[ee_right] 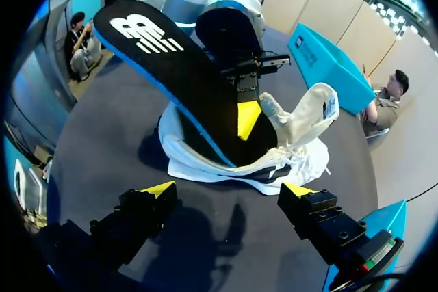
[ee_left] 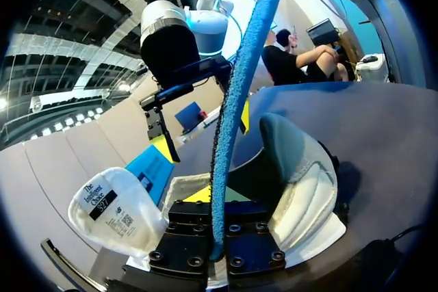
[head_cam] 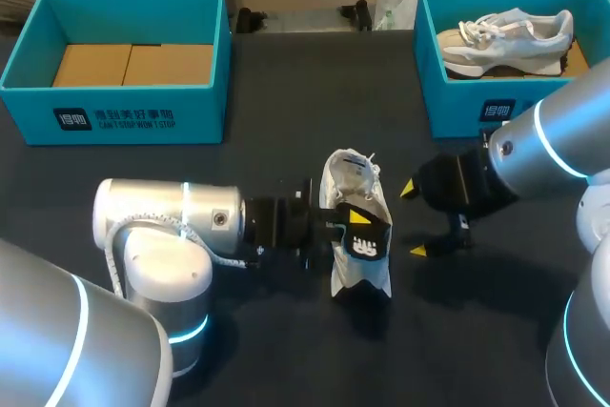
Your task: Take the shoe out of the shoebox, open the shoe tongue, remove and reinsert the insole, then place the shoe into the shoebox
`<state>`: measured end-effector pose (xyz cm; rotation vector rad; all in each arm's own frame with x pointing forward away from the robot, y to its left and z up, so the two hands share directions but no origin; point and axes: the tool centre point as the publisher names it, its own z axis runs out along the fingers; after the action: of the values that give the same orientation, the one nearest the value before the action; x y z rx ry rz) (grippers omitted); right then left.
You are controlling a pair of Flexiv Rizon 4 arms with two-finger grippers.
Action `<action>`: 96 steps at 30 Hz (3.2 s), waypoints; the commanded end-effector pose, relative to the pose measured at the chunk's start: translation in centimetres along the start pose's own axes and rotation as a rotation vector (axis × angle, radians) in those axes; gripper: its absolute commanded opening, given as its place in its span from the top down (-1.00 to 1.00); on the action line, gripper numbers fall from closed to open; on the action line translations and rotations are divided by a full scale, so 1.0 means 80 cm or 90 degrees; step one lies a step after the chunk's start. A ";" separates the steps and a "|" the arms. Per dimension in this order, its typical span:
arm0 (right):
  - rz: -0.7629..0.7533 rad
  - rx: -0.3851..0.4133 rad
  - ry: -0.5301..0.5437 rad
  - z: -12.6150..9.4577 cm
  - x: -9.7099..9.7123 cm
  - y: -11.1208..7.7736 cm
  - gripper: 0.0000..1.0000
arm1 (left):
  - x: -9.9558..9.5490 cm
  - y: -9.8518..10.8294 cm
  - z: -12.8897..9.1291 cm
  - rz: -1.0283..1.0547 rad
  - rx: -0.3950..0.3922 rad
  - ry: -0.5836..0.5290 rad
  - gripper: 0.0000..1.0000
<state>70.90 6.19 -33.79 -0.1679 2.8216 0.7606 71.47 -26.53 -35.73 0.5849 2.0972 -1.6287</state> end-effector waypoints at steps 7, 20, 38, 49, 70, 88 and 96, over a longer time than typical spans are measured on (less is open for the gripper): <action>-0.001 -0.001 0.000 0.001 0.000 0.000 -1.00 | -0.015 -0.036 -0.010 0.014 0.015 0.005 -0.03; -0.001 -0.001 0.000 0.001 0.000 0.000 -1.00 | 0.002 -0.062 -0.027 0.007 0.020 0.015 0.29; -0.001 -0.001 0.000 0.001 0.000 0.000 -1.00 | 0.012 -0.014 -0.006 0.045 -0.004 0.022 1.00; -0.001 -0.001 0.000 0.001 0.000 0.000 -1.00 | 0.004 -0.001 -0.005 0.046 -0.019 0.007 0.63; -0.001 -0.001 0.000 0.001 0.000 0.000 -1.00 | 0.008 -0.051 -0.026 0.032 0.026 -0.005 0.50; -0.001 -0.001 0.000 0.001 0.000 0.000 -1.00 | 0.002 0.001 0.001 0.031 -0.013 0.006 1.00; -0.001 -0.001 0.000 0.001 0.000 0.000 -1.00 | 0.003 0.006 -0.004 0.023 -0.021 0.003 0.25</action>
<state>70.94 6.25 -33.85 -0.1690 2.8216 0.7615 71.53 -25.94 -36.10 0.6100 2.0984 -1.5734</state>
